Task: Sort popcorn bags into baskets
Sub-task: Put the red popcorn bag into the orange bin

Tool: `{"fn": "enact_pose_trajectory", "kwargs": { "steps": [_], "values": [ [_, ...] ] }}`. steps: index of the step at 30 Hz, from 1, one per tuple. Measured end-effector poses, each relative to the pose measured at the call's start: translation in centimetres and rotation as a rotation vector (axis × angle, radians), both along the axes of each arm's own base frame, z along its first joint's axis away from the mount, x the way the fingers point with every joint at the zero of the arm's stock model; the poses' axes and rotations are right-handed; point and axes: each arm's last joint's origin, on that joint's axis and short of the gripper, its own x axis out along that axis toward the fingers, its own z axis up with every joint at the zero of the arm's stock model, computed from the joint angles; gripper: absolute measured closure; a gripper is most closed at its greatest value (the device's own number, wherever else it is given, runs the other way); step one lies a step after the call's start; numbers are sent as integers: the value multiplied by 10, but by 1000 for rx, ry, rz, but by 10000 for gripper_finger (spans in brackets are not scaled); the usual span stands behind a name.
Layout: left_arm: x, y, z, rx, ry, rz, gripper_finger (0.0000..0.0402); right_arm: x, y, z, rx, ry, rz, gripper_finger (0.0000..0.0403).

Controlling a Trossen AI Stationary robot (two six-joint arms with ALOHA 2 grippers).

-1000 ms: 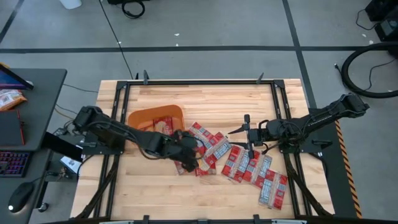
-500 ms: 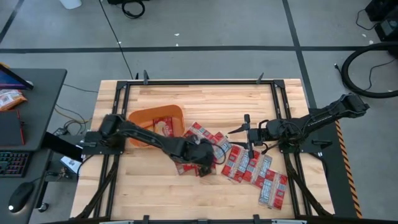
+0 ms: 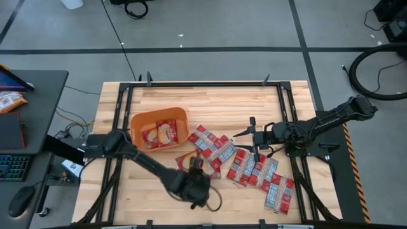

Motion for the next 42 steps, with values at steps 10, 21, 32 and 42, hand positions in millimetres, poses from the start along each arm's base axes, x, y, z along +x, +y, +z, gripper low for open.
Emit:
{"fn": "enact_pose_trajectory", "kwargs": {
  "steps": [10,21,32,42],
  "values": [
    [-1,-14,-35,115,105,-128,198,0,0,1,7,-11,9,216],
    [5,-10,-57,358,184,-267,199,1,1,0,2,-2,16,216],
    [15,-6,-70,317,194,-294,200,1,1,0,0,-2,16,216],
    [19,-9,-82,259,179,-271,269,1,1,0,0,-1,16,216]
  ]
}}
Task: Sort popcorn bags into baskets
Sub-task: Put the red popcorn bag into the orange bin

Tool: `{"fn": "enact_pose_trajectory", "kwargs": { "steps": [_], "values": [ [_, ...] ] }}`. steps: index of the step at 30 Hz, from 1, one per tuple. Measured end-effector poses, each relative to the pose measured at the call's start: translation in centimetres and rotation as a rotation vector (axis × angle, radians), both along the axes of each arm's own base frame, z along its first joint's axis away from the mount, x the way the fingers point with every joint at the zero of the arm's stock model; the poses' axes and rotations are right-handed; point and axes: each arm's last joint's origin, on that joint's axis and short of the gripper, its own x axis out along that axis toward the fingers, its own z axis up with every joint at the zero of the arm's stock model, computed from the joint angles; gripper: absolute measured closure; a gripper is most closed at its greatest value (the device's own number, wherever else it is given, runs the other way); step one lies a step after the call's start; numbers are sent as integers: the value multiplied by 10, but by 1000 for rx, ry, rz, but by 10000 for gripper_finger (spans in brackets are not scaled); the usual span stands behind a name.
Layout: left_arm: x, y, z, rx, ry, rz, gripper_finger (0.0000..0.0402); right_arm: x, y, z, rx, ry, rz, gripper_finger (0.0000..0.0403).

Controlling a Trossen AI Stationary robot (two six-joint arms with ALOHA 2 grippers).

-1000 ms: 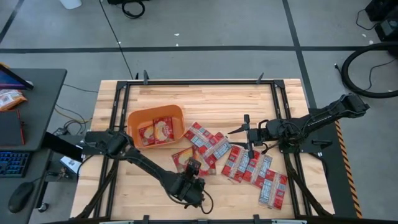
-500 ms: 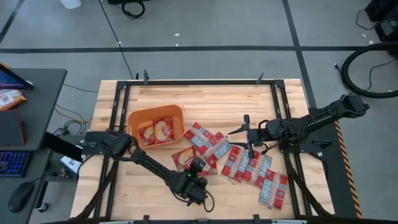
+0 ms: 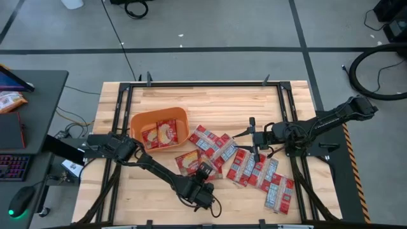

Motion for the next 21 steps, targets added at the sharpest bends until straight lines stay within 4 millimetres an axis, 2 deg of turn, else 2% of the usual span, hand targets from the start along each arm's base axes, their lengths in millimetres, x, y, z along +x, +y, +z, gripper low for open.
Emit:
{"fn": "enact_pose_trajectory", "kwargs": {
  "steps": [5,8,10,13,16,21],
  "values": [
    [-1,1,4,-67,-48,108,341,0,0,0,0,1,0,216],
    [-1,2,18,-144,-57,159,383,0,0,0,0,0,0,216],
    [-1,5,32,-205,-57,195,392,0,0,0,0,0,0,216],
    [0,10,62,-291,-77,247,389,0,0,0,1,-1,-1,216],
    [1,18,101,-404,-131,293,390,0,0,0,5,-2,-1,216],
    [-10,44,163,-557,-228,493,392,0,0,0,5,-2,-1,216]
  ]
}}
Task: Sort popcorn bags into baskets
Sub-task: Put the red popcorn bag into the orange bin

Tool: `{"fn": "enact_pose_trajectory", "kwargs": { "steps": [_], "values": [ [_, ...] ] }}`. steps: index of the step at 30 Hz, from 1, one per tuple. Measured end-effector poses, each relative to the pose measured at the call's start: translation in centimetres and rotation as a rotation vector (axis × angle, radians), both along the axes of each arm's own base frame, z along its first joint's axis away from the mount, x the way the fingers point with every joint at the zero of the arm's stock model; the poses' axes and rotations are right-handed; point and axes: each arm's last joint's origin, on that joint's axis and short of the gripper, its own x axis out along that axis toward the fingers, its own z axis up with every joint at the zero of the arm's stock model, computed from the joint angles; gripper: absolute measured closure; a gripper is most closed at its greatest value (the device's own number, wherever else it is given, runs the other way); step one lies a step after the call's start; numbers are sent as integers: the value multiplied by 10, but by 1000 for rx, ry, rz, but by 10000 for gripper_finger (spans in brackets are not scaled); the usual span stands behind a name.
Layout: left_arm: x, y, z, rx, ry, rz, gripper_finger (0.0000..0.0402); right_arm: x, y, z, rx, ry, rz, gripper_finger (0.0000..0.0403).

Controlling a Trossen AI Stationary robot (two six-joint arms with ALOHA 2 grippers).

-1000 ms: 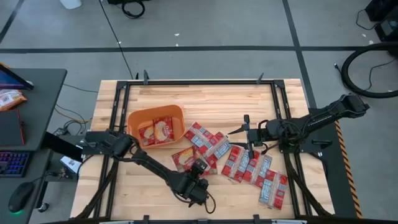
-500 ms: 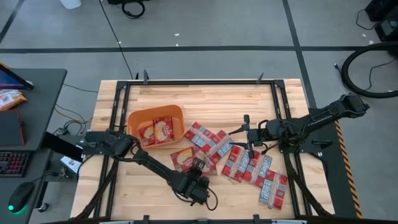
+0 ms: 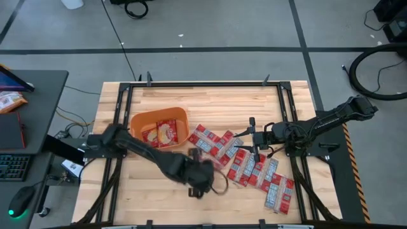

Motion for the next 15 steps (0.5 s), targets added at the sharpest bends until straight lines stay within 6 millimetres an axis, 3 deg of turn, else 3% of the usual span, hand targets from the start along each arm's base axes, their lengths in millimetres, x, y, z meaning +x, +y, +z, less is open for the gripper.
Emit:
{"fn": "enact_pose_trajectory", "kwargs": {
  "steps": [6,15],
  "values": [
    [-30,36,35,-112,68,349,391,0,0,0,0,1,5,216],
    [-69,52,63,-270,183,594,391,0,0,0,1,0,6,216]
  ]
}}
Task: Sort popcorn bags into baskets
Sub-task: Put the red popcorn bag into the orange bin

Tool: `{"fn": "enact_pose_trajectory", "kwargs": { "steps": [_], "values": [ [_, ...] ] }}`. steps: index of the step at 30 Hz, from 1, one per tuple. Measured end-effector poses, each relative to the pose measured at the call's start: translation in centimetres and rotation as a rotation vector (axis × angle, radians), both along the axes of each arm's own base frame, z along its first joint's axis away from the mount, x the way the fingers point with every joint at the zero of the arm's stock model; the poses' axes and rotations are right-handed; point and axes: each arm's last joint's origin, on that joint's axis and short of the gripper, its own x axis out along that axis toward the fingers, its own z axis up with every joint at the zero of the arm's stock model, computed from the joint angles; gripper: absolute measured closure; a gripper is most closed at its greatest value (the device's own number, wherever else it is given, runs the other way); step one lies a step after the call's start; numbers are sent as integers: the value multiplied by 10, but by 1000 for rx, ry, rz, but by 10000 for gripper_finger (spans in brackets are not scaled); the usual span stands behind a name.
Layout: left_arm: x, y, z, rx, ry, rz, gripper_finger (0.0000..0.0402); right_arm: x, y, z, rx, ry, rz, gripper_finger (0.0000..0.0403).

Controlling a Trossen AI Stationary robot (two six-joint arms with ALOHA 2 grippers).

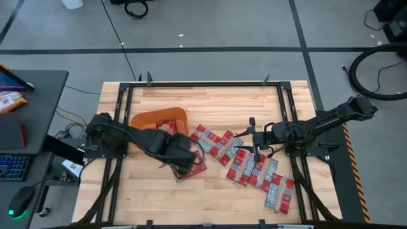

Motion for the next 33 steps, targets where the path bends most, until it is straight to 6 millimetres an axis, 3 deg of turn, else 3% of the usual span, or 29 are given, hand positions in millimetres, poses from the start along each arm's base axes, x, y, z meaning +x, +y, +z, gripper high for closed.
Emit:
{"fn": "enact_pose_trajectory", "kwargs": {
  "steps": [5,19,22,33],
  "values": [
    [-12,6,9,21,-18,52,391,0,0,0,0,0,1,216],
    [-3,39,9,175,-34,49,391,1,0,-1,4,2,1,216],
    [-1,49,-6,206,28,56,392,1,0,-1,3,3,1,216],
    [-21,91,-90,283,383,160,393,1,-1,-1,-1,8,-6,216]
  ]
}}
